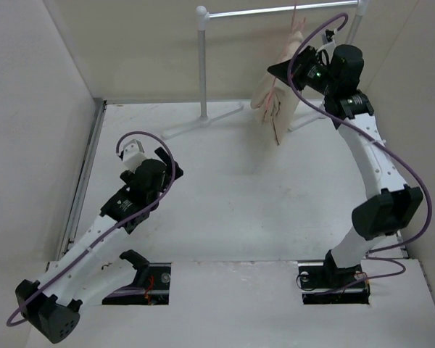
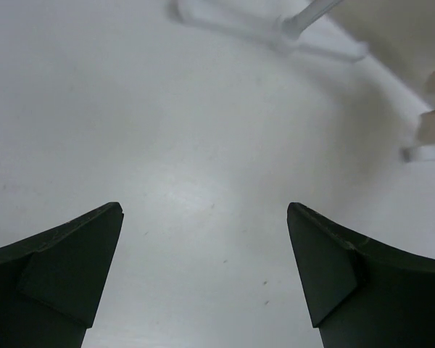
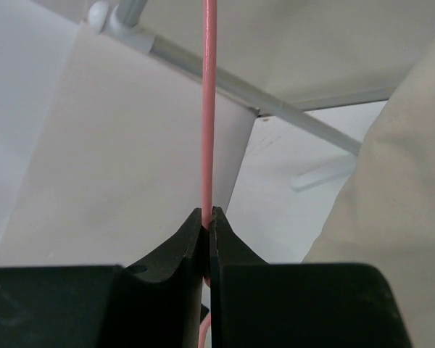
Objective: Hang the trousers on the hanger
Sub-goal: Place the hanger at the clothesline.
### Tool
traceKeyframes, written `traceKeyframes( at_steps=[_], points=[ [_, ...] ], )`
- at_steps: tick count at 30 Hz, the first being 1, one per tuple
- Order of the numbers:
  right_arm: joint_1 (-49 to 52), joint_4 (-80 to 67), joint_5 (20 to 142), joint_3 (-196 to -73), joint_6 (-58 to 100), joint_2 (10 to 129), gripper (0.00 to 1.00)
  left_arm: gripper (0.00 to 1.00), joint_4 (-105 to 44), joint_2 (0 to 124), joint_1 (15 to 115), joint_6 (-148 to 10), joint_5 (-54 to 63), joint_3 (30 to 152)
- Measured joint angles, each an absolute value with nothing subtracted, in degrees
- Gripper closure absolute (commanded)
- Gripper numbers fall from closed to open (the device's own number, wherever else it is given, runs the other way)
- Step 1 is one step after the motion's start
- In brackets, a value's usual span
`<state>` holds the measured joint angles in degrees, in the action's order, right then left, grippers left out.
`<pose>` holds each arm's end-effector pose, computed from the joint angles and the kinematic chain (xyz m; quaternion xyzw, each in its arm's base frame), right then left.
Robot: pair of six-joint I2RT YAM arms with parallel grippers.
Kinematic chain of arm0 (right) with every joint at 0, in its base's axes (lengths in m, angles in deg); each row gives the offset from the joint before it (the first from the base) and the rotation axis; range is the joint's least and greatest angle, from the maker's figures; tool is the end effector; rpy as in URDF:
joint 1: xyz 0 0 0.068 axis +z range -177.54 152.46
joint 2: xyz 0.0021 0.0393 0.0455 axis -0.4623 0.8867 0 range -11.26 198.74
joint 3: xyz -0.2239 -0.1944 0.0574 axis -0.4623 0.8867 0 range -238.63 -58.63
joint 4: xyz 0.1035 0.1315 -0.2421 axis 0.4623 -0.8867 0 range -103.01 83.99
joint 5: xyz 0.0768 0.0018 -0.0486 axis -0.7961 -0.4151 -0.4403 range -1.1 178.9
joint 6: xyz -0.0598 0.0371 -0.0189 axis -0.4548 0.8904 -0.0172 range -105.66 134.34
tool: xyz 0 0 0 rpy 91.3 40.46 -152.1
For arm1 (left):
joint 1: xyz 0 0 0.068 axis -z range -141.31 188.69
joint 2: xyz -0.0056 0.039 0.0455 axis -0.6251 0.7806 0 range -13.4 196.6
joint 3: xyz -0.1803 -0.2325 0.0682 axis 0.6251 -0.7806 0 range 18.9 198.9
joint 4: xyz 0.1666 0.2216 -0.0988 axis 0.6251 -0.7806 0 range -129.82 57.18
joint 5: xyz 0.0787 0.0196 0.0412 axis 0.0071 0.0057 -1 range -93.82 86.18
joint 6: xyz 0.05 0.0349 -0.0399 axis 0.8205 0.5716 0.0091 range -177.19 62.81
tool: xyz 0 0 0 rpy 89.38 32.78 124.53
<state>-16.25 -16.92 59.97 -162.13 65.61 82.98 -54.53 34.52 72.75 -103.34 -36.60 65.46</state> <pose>0.4211 0.1137 0.5073 0.0738 0.7122 0.5034 0.4837 0.2000 -0.0954 0.3362 -0.2390 0.7795 -0.1608 0.5562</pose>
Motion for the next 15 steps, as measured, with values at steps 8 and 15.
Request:
traceKeyframes(
  at_steps=[8,15],
  points=[
    [-22.7,-23.3,58.4,-175.9,67.3,95.0,0.99,0.0,-56.1,34.7,71.6,-106.0,-30.0,60.9],
    [-26.6,-25.1,58.2,-180.2,68.5,99.7,0.99,0.0,-53.7,37.5,70.4,-106.3,-26.7,60.5]
  ],
)
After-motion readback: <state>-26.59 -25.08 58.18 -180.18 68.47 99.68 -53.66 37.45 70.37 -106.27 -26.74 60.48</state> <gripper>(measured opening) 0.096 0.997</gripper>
